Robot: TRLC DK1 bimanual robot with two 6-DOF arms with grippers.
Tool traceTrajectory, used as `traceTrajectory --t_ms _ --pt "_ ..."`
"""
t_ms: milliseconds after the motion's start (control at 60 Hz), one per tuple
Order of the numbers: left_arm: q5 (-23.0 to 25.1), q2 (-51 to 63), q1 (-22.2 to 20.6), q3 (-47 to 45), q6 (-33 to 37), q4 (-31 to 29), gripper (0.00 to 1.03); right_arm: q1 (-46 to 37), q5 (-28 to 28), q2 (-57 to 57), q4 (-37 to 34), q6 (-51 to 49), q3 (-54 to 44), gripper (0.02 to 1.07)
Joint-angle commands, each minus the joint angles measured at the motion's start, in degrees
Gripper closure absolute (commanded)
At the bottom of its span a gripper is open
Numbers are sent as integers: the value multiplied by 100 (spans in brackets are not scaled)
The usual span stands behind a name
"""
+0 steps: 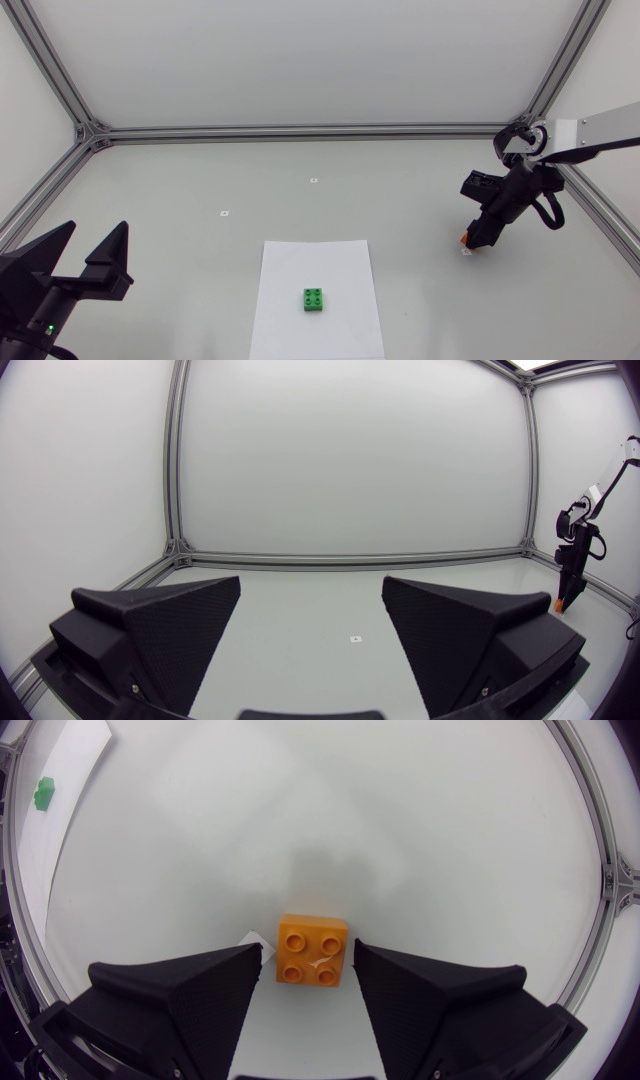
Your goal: Pick up the orange 2x2 brick with the right arm and stack it on top of the green 2x2 brick in the center
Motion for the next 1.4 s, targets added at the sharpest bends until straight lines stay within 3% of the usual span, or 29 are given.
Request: traceTrajectory --t_ms 0,667,733,1100,1150,1383 --pt "23 -45 31 -235 73 -84 4 -39 -10 120 11 -154 -40 45" --pt "23 -45 31 -235 73 -76 4 -39 -28 138 -6 -171 30 56" --pt "23 -45 31 -235 73 -84 4 -30 -124 173 -59 -154 118 62" --pt "23 -45 31 -235 73 -84 4 -4 -63 182 2 -163 -5 67" --pt "23 -45 31 -235 73 -84 4 -4 -107 147 2 -171 -5 73" --pt "23 -45 31 -235 73 -84 4 58 16 -222 -50 -215 -128 75"
